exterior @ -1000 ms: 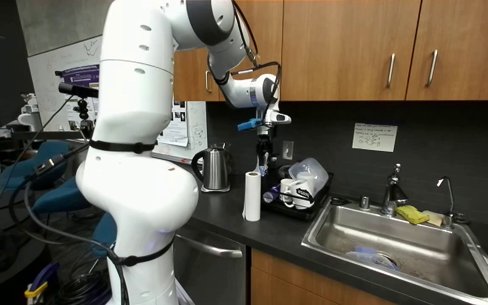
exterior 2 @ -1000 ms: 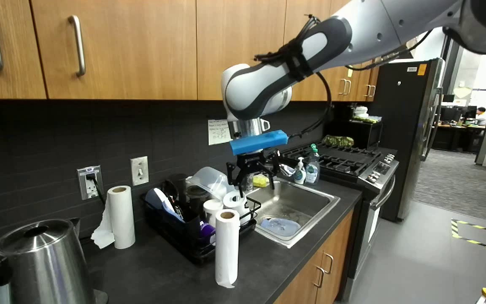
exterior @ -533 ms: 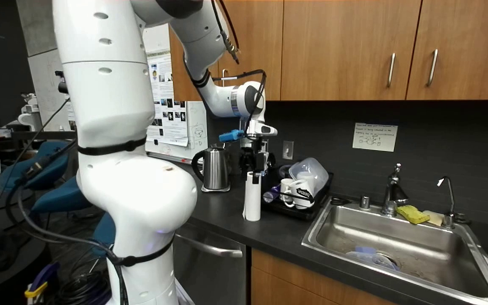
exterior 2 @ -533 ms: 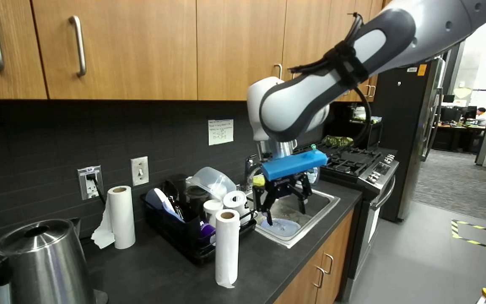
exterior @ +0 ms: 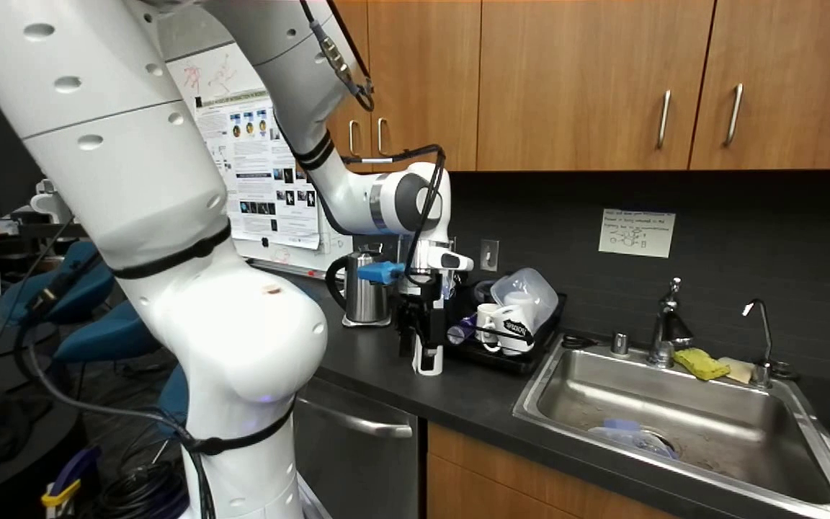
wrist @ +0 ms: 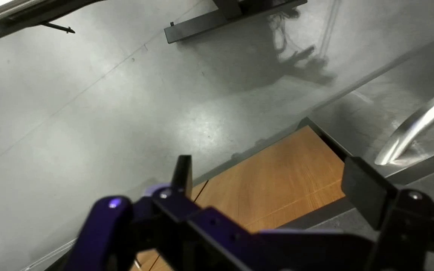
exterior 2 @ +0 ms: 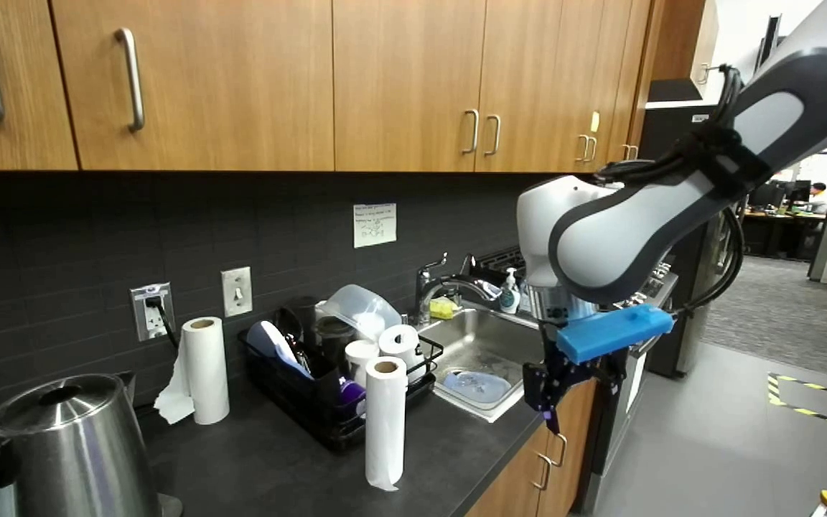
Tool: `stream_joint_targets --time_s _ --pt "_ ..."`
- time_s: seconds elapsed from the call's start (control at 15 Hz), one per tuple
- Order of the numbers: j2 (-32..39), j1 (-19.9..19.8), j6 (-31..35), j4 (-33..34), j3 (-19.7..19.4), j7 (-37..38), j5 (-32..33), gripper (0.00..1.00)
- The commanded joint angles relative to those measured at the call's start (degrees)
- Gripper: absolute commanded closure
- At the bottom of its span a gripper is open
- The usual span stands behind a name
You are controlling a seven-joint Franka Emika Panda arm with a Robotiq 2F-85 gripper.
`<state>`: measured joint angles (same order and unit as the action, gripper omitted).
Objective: Turn the paper towel slightly to the right and put the mug in the black basket
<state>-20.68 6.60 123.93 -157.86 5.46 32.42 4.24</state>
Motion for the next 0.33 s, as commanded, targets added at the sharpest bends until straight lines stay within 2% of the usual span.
stream_joint_targets --time_s 0.0,0.27 --pt "-0.9 -1.8 -0.1 -0.4 1.9 -0.8 -0.8 0.00" --pt "-1.4 -1.8 0.0 -0.5 2.0 -0.8 -0.9 0.00"
